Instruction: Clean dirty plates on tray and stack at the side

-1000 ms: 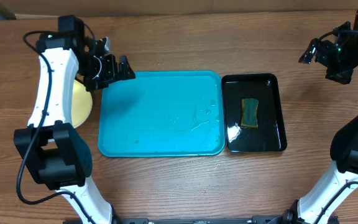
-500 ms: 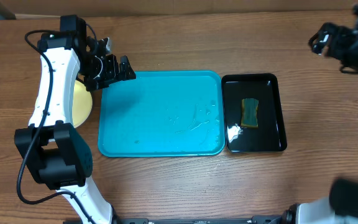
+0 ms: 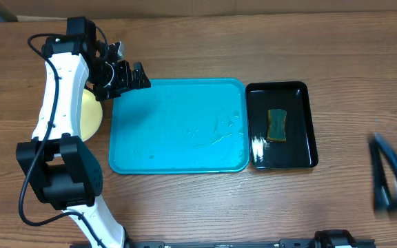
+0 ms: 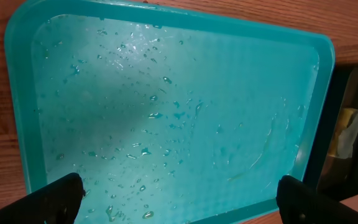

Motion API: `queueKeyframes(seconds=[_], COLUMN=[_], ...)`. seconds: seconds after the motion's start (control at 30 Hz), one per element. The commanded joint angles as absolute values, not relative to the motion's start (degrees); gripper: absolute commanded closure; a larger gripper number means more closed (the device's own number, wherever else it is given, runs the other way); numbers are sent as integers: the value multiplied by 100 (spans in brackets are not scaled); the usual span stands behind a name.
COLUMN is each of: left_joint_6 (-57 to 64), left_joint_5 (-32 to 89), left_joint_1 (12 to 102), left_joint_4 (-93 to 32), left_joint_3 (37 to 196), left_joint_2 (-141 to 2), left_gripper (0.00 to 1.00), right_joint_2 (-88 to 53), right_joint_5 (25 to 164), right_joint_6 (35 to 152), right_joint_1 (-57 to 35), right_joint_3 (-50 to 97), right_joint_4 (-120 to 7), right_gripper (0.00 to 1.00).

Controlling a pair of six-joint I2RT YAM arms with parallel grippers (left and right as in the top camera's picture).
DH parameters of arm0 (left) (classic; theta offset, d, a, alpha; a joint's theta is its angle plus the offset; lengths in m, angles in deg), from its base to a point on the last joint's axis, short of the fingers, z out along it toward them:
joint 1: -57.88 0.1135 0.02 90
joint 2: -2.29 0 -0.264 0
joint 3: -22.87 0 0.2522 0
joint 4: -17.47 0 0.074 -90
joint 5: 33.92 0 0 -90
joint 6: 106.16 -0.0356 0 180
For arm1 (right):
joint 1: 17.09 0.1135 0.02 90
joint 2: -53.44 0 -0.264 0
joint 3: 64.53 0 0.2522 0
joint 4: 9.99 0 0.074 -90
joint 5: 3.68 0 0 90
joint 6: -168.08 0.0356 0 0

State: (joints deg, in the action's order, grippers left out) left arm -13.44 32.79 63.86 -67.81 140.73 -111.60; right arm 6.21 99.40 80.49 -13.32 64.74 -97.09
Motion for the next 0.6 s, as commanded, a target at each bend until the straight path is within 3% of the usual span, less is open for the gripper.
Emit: queueKeyframes(seconds=[0.0, 0.2, 0.33, 0.57], left_joint_6=[-1491, -1491, -1491, -1491], left_joint_5=[3322, 3322, 3322, 3322], left_joint_1=[6390, 6390, 6390, 6390], left_joint_4=[-6779, -6779, -6779, -6779], left_joint_3=[14029, 14029, 14029, 14029], left_joint_2=[-11055, -11055, -11055, -11055], left_gripper=[0, 0, 0, 0], right_joint_2=[1321, 3028, 4081, 4844], right_joint_5=[9431, 8819, 8747, 9250], right_joint_6=[7907, 7905, 7861, 7866], right_joint_1=[-1255, -1253, -1255, -1255], right_joint_3=[6316, 4638, 2448, -709], right_joint_4=[-9637, -8955, -7134, -2725], right_gripper=[0, 0, 0, 0])
